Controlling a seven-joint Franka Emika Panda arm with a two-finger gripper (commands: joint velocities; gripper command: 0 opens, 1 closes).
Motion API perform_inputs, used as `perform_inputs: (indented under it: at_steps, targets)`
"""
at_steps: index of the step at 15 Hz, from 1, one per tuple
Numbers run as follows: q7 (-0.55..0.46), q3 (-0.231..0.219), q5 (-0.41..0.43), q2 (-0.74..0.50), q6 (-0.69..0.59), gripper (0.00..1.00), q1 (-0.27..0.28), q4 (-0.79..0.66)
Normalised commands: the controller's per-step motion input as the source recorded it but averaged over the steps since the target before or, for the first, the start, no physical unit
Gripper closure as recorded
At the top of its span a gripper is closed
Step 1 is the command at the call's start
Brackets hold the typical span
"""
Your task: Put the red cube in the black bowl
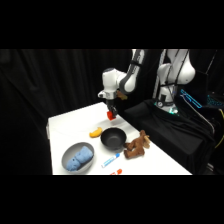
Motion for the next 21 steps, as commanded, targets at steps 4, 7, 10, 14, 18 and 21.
perform_inputs:
  at_steps: [4, 7, 10, 14, 18, 21]
  targets:
    - [0.21, -0.051, -0.190, -0.33, -0.35, 0.72, 0.169, 0.01]
    - [0.23, 0.032, -0.152, -0.23, -0.28, 0.72, 0.167, 0.07]
    - [0.26, 0.074, -0.117, -0.08, -0.21, 0.72, 0.151, 0.15]
    - [0.27, 0.081, -0.074, 0.06, -0.15, 0.72, 0.131, 0.22]
    - [0.22, 0.064, -0.018, 0.16, -0.09, 0.72, 0.105, 0.25]
    - [0.14, 0.054, 0.056, 0.17, -0.07, 0.72, 0.088, 0.22]
